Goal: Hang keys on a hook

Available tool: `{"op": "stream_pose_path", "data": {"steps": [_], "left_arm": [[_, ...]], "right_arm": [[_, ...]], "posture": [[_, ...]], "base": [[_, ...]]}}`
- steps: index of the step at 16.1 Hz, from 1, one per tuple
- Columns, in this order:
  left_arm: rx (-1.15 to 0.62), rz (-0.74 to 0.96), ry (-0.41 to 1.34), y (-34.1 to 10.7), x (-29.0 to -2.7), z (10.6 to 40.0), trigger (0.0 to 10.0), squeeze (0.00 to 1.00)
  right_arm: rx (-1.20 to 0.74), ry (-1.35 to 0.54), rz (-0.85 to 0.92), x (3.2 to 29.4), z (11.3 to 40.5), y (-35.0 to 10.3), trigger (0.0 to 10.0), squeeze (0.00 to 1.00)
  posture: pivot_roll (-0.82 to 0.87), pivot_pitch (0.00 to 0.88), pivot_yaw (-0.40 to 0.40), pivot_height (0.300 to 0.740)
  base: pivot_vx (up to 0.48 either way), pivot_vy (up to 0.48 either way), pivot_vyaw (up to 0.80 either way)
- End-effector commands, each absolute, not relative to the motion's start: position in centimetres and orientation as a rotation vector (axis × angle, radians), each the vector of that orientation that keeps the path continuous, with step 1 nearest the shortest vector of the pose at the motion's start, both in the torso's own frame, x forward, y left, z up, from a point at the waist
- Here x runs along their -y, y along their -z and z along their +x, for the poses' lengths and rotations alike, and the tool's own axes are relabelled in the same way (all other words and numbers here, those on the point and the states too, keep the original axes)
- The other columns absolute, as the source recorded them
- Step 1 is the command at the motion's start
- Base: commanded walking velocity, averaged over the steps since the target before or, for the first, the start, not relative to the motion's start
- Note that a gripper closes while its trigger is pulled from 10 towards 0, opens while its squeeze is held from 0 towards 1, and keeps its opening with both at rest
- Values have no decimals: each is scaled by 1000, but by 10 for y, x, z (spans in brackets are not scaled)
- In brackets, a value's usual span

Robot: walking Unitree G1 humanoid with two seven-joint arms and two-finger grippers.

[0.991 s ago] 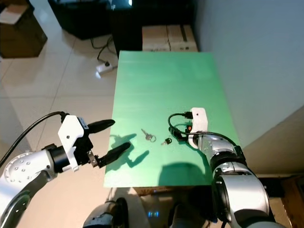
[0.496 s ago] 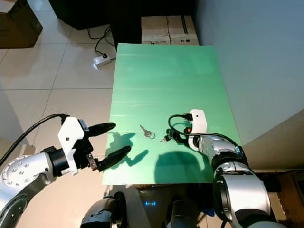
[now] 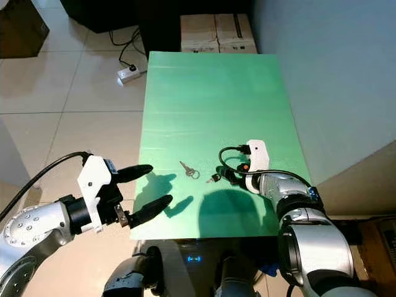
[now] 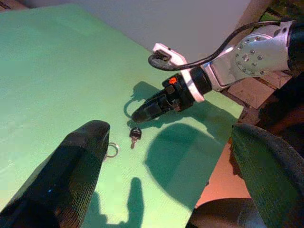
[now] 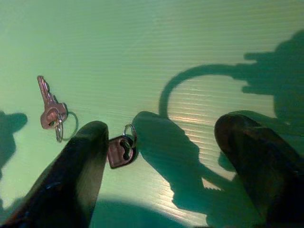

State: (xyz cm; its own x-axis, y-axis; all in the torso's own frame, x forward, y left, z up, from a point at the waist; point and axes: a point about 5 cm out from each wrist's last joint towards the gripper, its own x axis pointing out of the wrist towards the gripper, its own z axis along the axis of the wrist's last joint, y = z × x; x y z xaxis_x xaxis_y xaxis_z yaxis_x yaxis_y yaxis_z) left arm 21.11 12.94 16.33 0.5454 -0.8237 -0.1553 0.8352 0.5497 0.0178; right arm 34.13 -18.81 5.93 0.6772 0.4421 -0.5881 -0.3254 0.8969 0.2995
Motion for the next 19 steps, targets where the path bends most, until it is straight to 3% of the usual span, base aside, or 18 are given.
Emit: {"op": "stream_pose_path", "data": {"steps": [1,2,3,4,19], "left_arm": [[-142,95,1027,-164,-125,205,10000,0],[-148,92,1034,-164,-124,204,10000,0],[-152,90,1039,-163,-124,204,10000,0],[-152,89,1037,-163,-124,204,10000,0],[-140,85,1040,-163,-121,204,10000,0]], "right_arm": [[-792,-444,158,191,330,-46,3059,0],[-798,-457,134,192,330,-47,4510,0],[-802,-467,112,194,330,-47,9059,0],[-797,-472,91,197,332,-51,10000,0],[-718,-573,45,200,345,-76,10000,0]], "posture": [[65,306,23,740],[64,307,23,740],[62,307,20,740],[61,306,19,740],[51,295,8,740]], "base": [[0,0,0],[0,0,0],[0,0,0],[0,0,0],[0,0,0]]}}
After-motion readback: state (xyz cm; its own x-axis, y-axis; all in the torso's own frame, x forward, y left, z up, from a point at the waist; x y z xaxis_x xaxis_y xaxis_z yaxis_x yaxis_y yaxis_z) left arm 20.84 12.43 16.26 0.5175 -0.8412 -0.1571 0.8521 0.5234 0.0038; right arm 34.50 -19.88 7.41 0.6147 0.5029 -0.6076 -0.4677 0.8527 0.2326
